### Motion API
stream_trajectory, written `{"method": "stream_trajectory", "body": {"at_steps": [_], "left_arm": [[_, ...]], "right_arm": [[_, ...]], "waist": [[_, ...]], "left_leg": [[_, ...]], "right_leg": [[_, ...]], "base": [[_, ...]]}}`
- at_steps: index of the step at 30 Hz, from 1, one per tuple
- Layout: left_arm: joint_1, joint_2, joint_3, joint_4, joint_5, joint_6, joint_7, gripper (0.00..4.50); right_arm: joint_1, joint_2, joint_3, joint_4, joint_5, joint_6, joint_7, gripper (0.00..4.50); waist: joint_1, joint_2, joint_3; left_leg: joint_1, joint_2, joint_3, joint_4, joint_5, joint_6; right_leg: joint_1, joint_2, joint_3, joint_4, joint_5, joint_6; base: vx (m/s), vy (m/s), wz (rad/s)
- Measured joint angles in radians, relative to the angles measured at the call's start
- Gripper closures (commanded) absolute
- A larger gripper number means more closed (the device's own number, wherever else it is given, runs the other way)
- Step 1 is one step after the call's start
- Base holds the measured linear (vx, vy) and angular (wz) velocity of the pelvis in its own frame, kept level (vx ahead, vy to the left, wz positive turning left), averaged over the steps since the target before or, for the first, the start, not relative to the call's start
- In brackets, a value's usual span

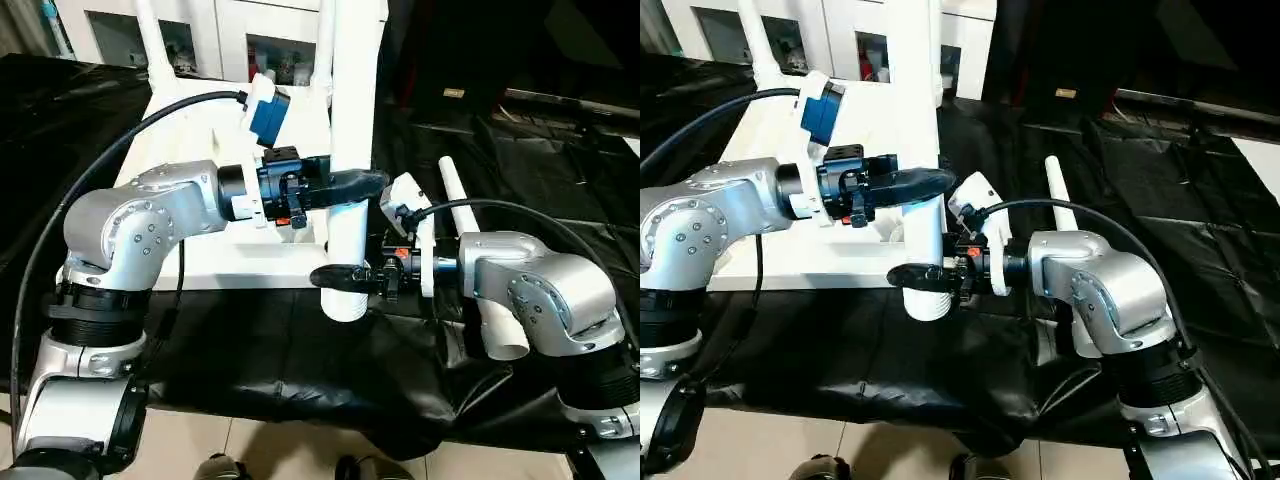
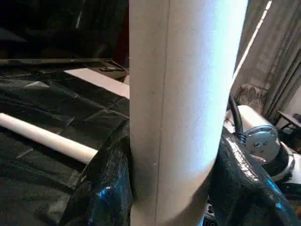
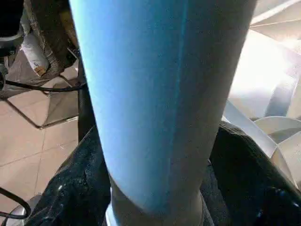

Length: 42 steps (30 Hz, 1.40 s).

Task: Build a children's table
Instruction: Pick table leg

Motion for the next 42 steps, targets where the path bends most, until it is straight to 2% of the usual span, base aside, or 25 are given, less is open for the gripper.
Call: {"method": "stream_trajectory", "body": {"at_steps": [8,12,18,27,28,30,34,42], "left_arm": [[0.0,0.004,-0.005,0.0,-0.001,-0.003,-0.019,2.65],[0.0,0.003,-0.008,0.0,-0.002,-0.005,-0.03,2.65],[0.0,0.003,-0.008,0.002,-0.001,-0.011,-0.029,2.65],[0.0,0.007,-0.014,0.005,0.0,-0.01,-0.042,2.66],[0.0,0.009,-0.018,0.005,0.0,-0.01,-0.044,2.66],[0.0,0.012,-0.019,0.005,0.0,-0.011,-0.05,2.66],[0.0,0.027,-0.02,0.002,-0.001,-0.012,-0.075,2.66],[0.0,0.033,-0.02,0.001,-0.001,-0.012,-0.09,2.66]], "right_arm": [[0.0,0.012,-0.006,0.012,0.02,-0.008,0.009,1.48],[0.0,0.041,-0.028,0.02,0.051,-0.006,0.008,1.94],[0.003,0.047,-0.031,0.024,0.059,-0.006,0.009,2.36],[0.017,0.043,-0.029,0.009,0.061,-0.01,0.008,2.57],[0.019,0.042,-0.027,0.009,0.061,-0.01,0.008,2.22],[0.019,0.042,-0.027,0.01,0.066,-0.007,0.008,1.87],[0.019,0.037,-0.028,0.018,0.079,0.008,0.008,1.59],[0.019,0.025,-0.035,0.018,0.093,0.035,0.019,1.56]], "waist": [[0.002,0.0,0.0],[0.003,0.0,0.0],[0.008,0.0,0.0],[0.013,0.0,0.0],[0.014,0.0,0.0],[0.014,0.0,0.0],[0.014,0.0,0.0],[0.015,0.0,0.0]], "left_leg": [[0.0,0.0,0.0,0.0,0.0,0.0],[0.0,0.0,0.0,0.0,0.0,0.0],[0.0,0.0,0.0,0.0,0.0,0.0],[0.0,0.0,0.0,0.0,0.0,0.0],[0.0,0.0,0.0,0.0,0.0,0.0],[0.0,0.0,0.0,0.0,0.0,0.0],[0.0,0.0,0.0,0.0,0.0,0.0],[0.0,0.0,0.0,0.0,0.0,0.0]], "right_leg": [[0.0,0.0,0.0,0.0,0.0,0.0],[0.0,0.0,0.0,0.0,0.002,-0.004],[0.0,0.0,0.0,0.0,0.003,-0.005],[0.0,0.0,0.0,0.0,0.003,-0.005],[0.0,0.0,0.0,0.0,0.003,-0.005],[0.0,0.0,0.0,0.0,0.003,-0.005],[0.0,0.0,0.0,0.0,0.003,-0.005],[0.0,0.0,0.0,0.0,0.003,-0.004]], "base": [[0.0,0.0,0.0],[0.0,0.0,0.0],[0.0,0.0,0.0],[0.0,0.0,0.0],[0.0,0.0,0.0],[0.0,0.0,0.0],[0.0,0.0,0.0],[0.0,0.0,0.0]]}}
